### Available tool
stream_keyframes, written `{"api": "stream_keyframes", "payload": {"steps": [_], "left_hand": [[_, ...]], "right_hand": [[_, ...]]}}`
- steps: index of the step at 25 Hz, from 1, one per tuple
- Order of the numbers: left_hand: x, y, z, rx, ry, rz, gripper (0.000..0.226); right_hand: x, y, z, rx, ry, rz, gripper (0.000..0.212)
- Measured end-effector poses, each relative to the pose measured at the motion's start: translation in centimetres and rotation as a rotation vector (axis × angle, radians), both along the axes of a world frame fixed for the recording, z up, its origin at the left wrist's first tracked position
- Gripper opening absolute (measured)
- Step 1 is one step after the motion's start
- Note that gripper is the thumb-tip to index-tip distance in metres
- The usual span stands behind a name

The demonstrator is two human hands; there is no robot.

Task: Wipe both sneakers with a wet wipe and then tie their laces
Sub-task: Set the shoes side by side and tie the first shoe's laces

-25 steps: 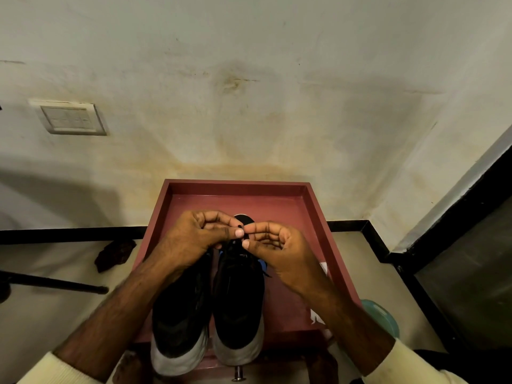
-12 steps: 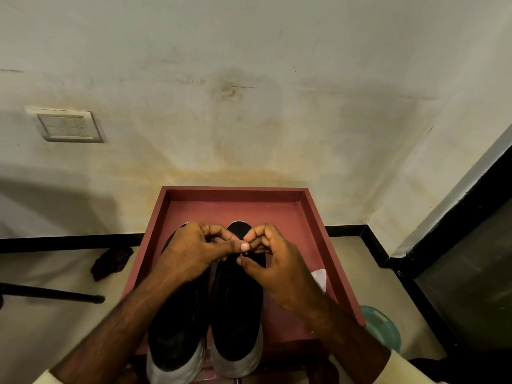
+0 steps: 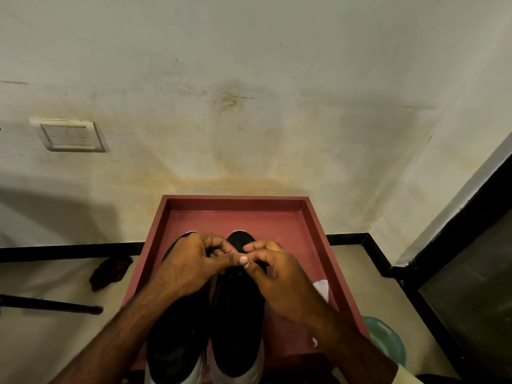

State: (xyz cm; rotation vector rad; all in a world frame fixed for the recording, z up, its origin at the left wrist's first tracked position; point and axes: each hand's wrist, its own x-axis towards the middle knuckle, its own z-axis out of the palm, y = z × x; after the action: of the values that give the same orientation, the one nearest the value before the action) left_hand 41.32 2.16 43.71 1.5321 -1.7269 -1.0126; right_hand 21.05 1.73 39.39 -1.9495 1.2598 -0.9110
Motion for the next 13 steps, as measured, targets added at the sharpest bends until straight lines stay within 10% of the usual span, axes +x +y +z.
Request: {"api": "stream_keyframes", "payload": {"steps": [7,13], "left_hand": [[-0.1,-0.3,-0.3,0.099,0.093,0.025,0.040],[-0.2,0.1,-0.3,0.185,0.150,0.023,0.033]], "right_hand": [[-0.5,-0.1,1.3,0.282,-0.166,0.161,0.018],[-0.4,0.3,0.9,-0.020,-0.030,0.094,0.015]]}}
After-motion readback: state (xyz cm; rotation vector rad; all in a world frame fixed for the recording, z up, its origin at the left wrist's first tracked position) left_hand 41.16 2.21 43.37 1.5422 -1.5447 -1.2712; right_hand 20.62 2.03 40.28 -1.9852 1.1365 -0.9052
